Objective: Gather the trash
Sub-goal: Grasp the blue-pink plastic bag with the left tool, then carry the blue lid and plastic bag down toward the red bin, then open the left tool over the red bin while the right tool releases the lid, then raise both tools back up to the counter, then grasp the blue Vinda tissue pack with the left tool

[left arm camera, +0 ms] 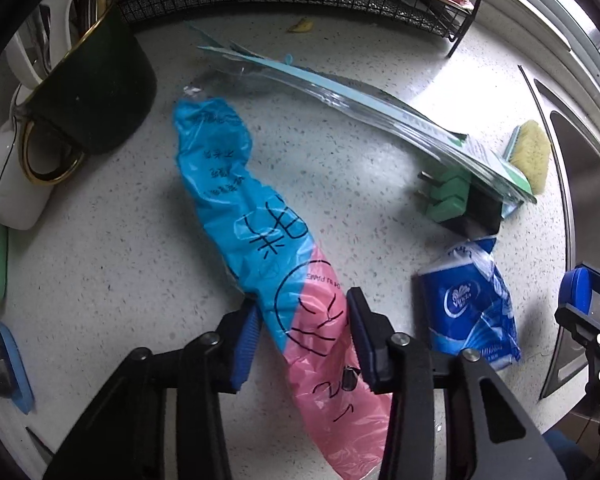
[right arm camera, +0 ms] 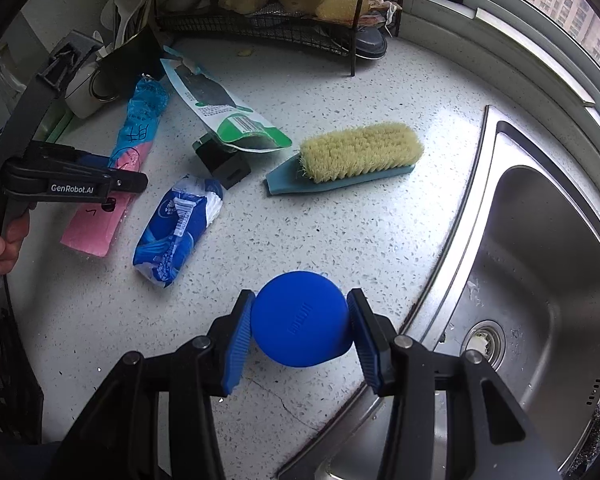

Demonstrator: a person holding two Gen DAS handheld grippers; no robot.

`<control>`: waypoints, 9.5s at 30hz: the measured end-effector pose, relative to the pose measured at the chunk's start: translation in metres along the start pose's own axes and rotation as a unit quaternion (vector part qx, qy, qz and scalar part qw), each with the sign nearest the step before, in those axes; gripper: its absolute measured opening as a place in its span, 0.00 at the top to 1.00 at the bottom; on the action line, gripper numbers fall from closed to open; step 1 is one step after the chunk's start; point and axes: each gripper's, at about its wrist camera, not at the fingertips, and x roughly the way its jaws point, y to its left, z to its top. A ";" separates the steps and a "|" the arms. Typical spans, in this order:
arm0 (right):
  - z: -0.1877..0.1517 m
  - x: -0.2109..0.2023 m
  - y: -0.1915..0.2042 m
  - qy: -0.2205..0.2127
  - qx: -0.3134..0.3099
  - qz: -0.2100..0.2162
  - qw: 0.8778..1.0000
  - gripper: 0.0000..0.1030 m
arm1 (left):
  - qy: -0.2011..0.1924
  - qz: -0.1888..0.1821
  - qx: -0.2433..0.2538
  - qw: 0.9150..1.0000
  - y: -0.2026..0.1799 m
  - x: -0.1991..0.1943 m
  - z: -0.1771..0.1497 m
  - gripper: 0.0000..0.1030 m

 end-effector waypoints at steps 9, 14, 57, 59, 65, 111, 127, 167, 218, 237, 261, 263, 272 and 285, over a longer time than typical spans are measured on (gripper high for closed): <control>-0.008 -0.024 -0.004 -0.019 -0.002 0.011 1.000 0.57 | -0.007 -0.026 0.038 0.999 -0.031 -0.018 -0.054 0.78; -0.022 -0.039 0.000 -0.023 -0.012 0.021 0.999 0.57 | -0.032 -0.037 0.071 0.996 -0.060 -0.045 -0.081 0.78; -0.318 -0.130 -0.021 -0.026 -0.032 0.052 0.998 0.57 | -0.048 -0.079 0.154 0.984 -0.287 -0.098 -0.382 0.79; -0.326 -0.125 -0.020 -0.020 -0.033 0.049 0.998 0.57 | -0.037 -0.083 0.156 0.984 -0.290 -0.088 -0.388 0.79; -0.342 -0.099 -0.016 -0.009 -0.026 0.046 0.999 0.57 | -0.006 -0.092 0.160 0.983 -0.295 -0.053 -0.398 0.78; -0.426 0.141 -0.074 0.024 0.143 0.026 0.989 0.57 | 0.113 -0.153 0.193 0.963 -0.325 0.296 -0.379 0.25; -0.416 0.173 -0.056 0.036 0.081 0.054 0.995 0.57 | 0.069 -0.079 0.151 0.983 -0.276 0.274 -0.384 0.14; -0.400 0.116 -0.029 0.046 -0.025 0.036 0.998 0.04 | 0.005 -0.054 0.135 0.989 -0.247 0.157 -0.410 0.00; -0.218 -0.143 -0.005 -0.127 -0.069 0.066 0.987 0.00 | -0.207 0.008 0.021 0.978 -0.184 -0.174 -0.298 0.00; -0.079 -0.107 -0.013 -0.112 -0.006 0.009 0.994 0.01 | -0.157 -0.012 0.073 0.985 -0.107 -0.135 -0.134 0.00; -0.014 -0.037 -0.041 -0.020 0.056 -0.006 0.998 0.00 | -0.034 -0.066 0.070 0.995 -0.068 -0.010 -0.028 0.14; -0.013 -0.037 -0.043 -0.020 0.059 -0.004 0.998 0.00 | -0.029 -0.067 0.069 0.995 -0.069 -0.007 -0.028 0.16; -0.016 -0.039 -0.045 -0.015 0.059 0.009 0.998 0.00 | -0.030 -0.036 0.093 0.995 -0.080 0.003 -0.037 0.51; 0.002 -0.040 -0.028 -0.019 0.016 0.024 0.999 0.00 | -0.060 -0.059 0.068 0.994 -0.057 -0.039 -0.059 0.81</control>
